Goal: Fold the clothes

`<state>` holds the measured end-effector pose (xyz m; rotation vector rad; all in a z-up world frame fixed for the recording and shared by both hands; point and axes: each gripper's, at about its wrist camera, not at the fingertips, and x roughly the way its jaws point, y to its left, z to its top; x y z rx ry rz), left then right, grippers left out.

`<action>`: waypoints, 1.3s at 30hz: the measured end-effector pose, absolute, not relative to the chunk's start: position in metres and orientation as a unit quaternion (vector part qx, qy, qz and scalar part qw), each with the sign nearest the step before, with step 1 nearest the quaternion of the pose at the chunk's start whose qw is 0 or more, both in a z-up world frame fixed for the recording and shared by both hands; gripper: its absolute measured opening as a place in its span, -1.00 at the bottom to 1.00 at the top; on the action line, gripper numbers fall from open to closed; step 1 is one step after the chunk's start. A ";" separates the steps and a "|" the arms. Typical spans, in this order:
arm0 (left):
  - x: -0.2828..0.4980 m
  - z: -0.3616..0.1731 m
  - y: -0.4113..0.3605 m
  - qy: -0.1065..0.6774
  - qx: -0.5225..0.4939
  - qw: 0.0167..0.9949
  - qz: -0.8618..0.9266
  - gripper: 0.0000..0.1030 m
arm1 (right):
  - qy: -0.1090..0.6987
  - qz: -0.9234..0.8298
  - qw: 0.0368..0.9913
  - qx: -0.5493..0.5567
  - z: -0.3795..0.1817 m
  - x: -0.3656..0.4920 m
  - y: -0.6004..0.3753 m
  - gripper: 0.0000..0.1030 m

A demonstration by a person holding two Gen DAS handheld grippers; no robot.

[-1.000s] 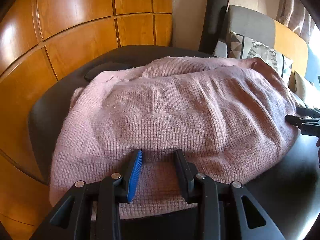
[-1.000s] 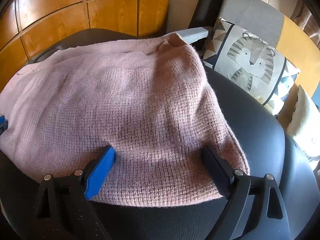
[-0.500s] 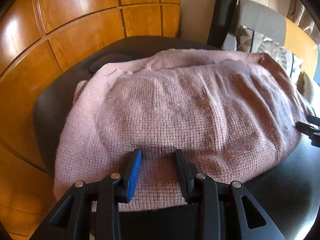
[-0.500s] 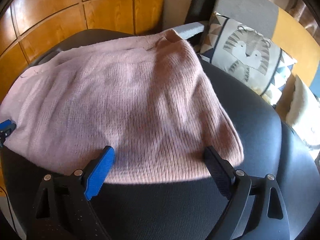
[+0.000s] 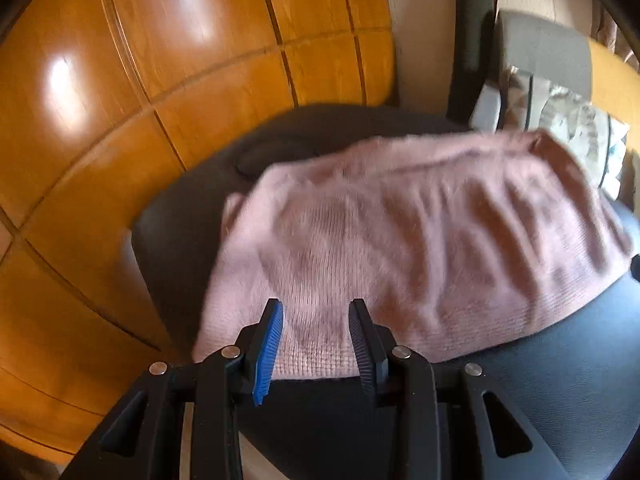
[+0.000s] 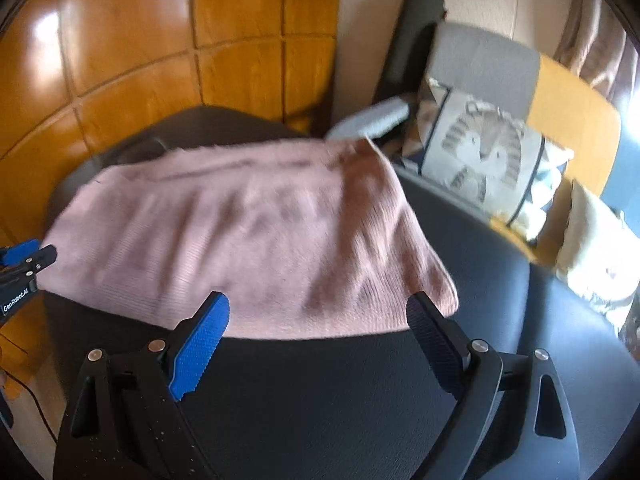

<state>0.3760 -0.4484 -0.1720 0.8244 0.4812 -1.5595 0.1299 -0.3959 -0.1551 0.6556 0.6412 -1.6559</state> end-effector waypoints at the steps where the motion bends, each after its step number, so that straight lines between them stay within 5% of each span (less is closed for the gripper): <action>1: 0.377 -0.164 -0.445 0.210 0.348 0.608 -0.682 -0.33 | 0.274 -0.710 0.588 0.274 -0.148 0.136 -0.393 0.80; 12: 0.376 -0.117 -0.412 0.207 0.309 0.589 -0.717 -0.33 | 0.256 -0.720 0.593 0.254 -0.116 0.158 -0.368 0.80; 39: 0.379 -0.111 -0.397 0.213 0.305 0.578 -0.726 -0.33 | 0.258 -0.728 0.583 0.251 -0.115 0.157 -0.352 0.80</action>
